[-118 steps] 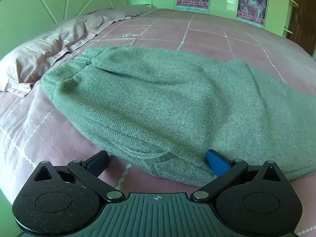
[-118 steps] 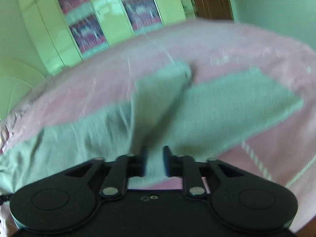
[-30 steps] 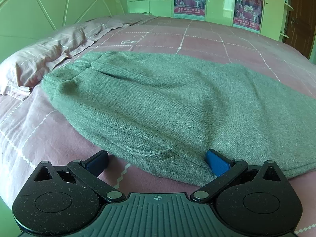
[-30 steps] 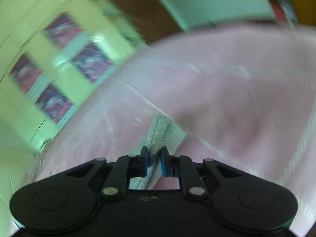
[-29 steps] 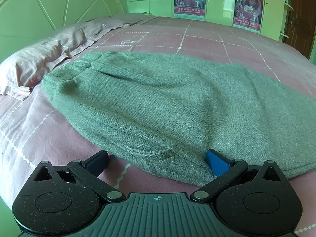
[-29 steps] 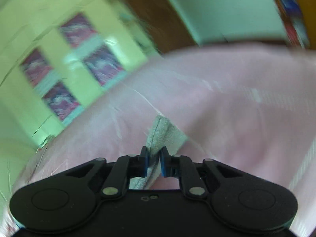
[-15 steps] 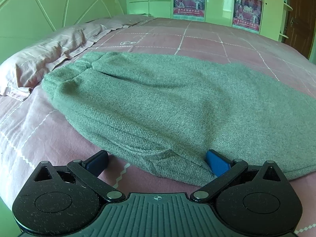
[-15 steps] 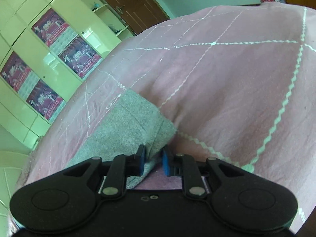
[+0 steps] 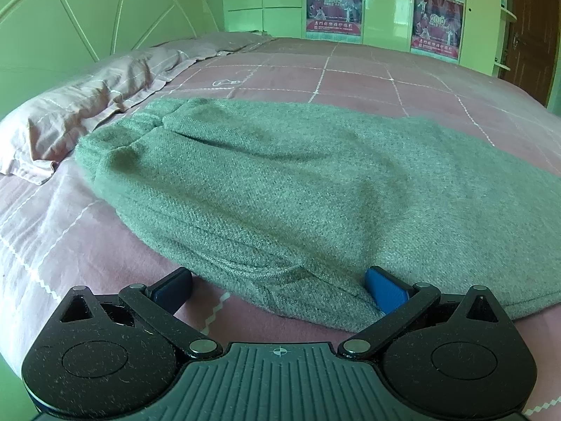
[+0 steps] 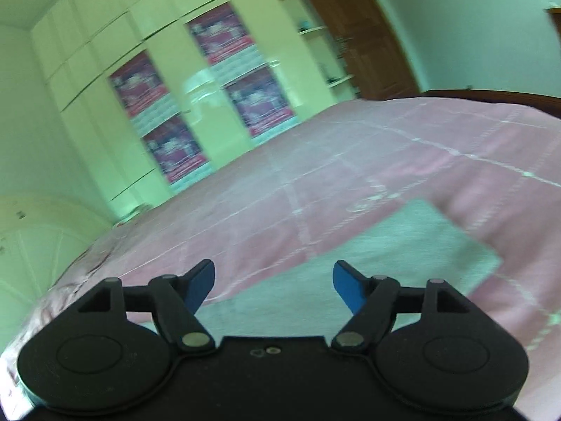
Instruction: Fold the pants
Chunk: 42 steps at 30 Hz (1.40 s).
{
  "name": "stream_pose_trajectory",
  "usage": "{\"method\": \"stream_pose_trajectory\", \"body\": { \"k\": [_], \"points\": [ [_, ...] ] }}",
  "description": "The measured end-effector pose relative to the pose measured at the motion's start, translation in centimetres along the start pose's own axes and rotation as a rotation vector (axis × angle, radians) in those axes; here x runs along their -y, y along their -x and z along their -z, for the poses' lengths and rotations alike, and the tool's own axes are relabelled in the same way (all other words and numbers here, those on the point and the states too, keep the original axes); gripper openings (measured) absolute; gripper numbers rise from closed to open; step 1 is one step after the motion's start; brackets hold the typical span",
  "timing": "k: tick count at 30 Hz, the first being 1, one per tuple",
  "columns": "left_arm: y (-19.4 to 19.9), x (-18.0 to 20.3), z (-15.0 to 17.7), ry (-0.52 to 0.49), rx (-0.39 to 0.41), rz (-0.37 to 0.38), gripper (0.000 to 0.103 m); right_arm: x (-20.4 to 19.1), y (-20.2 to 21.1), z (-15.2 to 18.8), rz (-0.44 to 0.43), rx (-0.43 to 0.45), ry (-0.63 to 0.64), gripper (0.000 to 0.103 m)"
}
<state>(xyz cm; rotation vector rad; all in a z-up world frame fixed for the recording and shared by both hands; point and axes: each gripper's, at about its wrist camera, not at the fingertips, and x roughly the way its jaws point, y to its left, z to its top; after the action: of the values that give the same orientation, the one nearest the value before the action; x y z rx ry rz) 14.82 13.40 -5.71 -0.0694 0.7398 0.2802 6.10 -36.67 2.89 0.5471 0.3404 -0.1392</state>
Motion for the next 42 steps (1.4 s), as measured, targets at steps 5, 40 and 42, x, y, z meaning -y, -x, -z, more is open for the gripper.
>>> {"method": "stream_pose_trajectory", "body": {
  "k": [5, 40, 42],
  "points": [
    [0.0, -0.4, -0.4, 0.021, -0.005, 0.024, 0.103, -5.0, -2.4, 0.2, -0.113, -0.09, 0.04, 0.068],
    [-7.5, -13.9, -4.4, 0.467, 0.108, -0.072, 0.097, -28.4, -31.3, 6.7, -0.719, -0.839, 0.524, 0.025],
    [-7.3, -13.7, -4.4, 0.464, 0.114, -0.086, 0.097, -28.7, -31.2, 7.0, -0.717, -0.835, 0.529, 0.026]
  ]
}}
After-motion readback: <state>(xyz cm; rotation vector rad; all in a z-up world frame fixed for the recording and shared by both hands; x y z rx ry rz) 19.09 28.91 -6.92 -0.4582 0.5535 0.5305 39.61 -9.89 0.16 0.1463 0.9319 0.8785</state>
